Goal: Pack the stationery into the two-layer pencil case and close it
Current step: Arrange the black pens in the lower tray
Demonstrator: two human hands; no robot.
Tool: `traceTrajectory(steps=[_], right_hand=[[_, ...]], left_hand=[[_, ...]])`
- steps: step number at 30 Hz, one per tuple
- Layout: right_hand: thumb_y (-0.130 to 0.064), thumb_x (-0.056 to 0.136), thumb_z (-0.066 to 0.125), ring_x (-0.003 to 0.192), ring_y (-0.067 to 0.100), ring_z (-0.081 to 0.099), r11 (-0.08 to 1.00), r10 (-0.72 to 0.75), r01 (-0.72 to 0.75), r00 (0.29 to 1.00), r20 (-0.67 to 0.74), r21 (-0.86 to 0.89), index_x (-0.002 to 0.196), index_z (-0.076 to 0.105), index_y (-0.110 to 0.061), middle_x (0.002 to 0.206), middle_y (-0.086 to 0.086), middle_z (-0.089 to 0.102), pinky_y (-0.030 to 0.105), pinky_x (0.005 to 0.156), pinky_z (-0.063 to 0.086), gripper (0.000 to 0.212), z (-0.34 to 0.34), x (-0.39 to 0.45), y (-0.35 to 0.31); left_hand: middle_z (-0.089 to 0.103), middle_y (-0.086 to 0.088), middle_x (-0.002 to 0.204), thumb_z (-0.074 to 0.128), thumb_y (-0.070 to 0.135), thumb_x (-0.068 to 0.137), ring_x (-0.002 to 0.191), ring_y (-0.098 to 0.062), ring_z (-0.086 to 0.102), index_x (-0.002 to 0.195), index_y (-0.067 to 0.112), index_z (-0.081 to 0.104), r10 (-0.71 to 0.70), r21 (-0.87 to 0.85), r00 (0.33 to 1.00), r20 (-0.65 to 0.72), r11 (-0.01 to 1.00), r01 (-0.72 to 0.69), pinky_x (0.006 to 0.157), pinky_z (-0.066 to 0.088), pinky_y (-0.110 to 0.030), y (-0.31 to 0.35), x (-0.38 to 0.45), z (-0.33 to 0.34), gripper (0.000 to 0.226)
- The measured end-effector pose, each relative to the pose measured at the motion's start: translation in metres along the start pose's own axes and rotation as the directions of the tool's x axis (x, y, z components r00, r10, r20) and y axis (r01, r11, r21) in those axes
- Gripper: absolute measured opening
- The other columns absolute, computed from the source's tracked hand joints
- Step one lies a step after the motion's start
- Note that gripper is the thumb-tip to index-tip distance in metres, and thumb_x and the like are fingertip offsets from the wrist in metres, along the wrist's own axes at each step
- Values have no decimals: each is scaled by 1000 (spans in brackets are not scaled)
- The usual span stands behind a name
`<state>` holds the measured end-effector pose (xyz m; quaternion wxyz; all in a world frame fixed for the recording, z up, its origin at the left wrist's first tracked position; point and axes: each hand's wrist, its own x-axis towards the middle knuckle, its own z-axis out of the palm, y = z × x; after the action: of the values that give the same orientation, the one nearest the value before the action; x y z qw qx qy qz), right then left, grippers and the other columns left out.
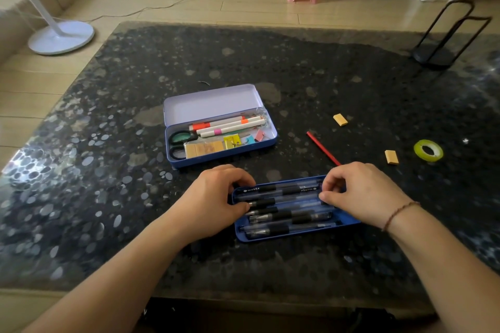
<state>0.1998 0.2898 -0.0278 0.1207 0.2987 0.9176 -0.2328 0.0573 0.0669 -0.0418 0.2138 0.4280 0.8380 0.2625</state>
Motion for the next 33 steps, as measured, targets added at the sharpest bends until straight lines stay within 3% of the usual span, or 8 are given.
traceTrajectory(steps=[5,14,20,26,33], right_hand=[[-30,72,79,68,2,61,998,16,-17,1000,20,67,67,68,-32,68,-12,66,20,56,45,13,-3,2,-2],[-41,77,72,67,1,58,992,82,-86,995,-50,-91,67,65,-36,70,-16,63,22,52,45,14,3,-1,-9],[-39,75,74,69,3,59,994,111,-111,993,-46,15,67,66,-32,70,-14,65,27,57,48,13,1,0,-5],[-35,77,75,73,1,59,999,26,-24,994,102,-24,75,65,-37,76,-13,64,19,58,43,10,-12,-8,5],[-32,77,75,73,1,58,1000,-9,12,995,96,-26,74,65,-36,77,-13,62,19,58,40,11,-8,-9,-2]], left_hand=[[59,20,90,75,19,71,86,11,50,93,42,61,-50,-50,997,-52,998,48,61,42,-8,5,3,7,35],[59,20,89,74,18,70,86,9,52,94,38,62,-63,-63,995,-78,996,59,64,45,-10,8,3,11,33],[58,20,93,73,18,74,83,5,53,95,42,59,-72,-53,996,-55,996,69,65,42,-11,9,3,9,34],[56,20,96,72,22,78,91,11,48,99,39,60,-30,-44,998,-47,999,28,66,43,-7,5,0,5,30],[52,25,98,67,18,80,94,9,49,100,40,59,22,-17,994,-106,1000,-24,69,42,-5,3,-11,5,31]])
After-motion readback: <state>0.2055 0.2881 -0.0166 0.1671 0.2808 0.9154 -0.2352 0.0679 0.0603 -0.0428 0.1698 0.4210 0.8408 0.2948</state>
